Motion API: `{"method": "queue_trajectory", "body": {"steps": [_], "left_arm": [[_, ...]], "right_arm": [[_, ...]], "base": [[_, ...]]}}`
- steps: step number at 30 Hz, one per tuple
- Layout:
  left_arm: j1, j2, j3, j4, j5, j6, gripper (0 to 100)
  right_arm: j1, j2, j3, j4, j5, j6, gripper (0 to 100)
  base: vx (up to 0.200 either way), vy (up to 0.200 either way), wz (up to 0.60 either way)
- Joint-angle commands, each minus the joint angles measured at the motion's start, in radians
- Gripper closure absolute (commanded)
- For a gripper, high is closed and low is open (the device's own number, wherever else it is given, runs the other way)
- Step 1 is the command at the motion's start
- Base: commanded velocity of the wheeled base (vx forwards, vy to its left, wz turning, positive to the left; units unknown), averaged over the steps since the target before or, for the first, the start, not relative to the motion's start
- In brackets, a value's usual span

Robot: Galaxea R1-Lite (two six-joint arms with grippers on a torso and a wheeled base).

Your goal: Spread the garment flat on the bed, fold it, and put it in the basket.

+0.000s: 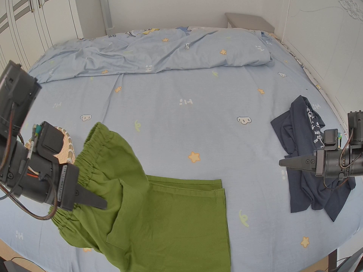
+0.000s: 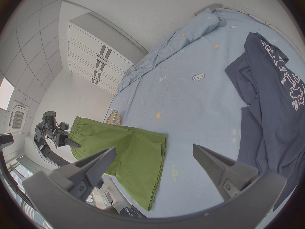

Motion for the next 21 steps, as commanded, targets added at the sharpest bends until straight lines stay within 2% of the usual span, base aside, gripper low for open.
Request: {"method": "queue_trajectory", "body": {"steps": [1,7,21], "left_arm": [[-0.089,0.103,-0.019,-0.034,0.010,-0.052,100],[-0.155,0.181,-0.018,-0.089,0.075,-0.119,100],[-0.221,0.256,-0.023,-0.212,0.076,-0.178,100]], "right_arm": [[0.001,0.005,0.000,0.000,0.000,0.000,0],[-0.001,0.005,0.003,0.000,0.000,0.000,0],[0.001,0.007,0.006,0.000,-0.003,-0.002,0]], "base": [[0.000,0.000,0.00],[0.000,0.000,0.00],[0.000,0.000,0.00]]}}
